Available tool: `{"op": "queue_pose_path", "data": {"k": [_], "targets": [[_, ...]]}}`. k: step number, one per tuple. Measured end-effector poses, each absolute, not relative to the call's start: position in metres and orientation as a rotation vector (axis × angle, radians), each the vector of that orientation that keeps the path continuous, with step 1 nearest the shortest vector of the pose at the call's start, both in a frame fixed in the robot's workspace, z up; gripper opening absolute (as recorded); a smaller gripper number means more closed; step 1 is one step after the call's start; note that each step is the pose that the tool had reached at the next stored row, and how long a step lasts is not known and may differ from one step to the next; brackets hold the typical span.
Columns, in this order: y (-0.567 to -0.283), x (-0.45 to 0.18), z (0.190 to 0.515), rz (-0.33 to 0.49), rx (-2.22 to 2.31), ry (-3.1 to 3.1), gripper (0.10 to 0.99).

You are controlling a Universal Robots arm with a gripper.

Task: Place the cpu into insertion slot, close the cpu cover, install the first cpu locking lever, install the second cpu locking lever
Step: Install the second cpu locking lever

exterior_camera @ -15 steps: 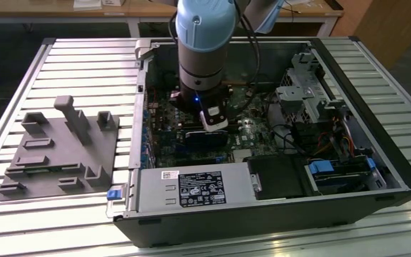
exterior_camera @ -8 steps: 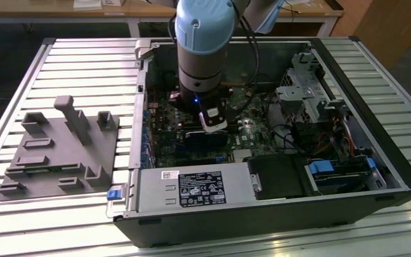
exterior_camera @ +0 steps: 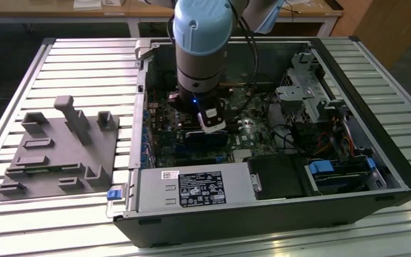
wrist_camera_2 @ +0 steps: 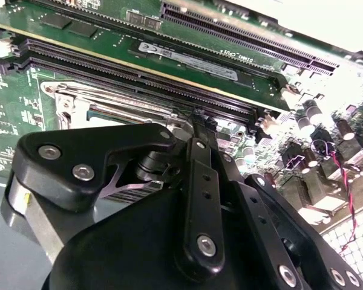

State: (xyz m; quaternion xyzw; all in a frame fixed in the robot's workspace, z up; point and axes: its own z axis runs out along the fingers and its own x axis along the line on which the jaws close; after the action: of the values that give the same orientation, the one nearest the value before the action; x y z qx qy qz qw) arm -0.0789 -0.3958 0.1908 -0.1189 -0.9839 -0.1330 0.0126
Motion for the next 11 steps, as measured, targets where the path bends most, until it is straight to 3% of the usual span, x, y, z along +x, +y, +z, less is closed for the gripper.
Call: {"op": "queue_pose_path", "data": {"k": [11], "targets": [[-0.3958, -0.0795, 0.1989, -0.414, -0.371, -3.066, 0.106]]}}
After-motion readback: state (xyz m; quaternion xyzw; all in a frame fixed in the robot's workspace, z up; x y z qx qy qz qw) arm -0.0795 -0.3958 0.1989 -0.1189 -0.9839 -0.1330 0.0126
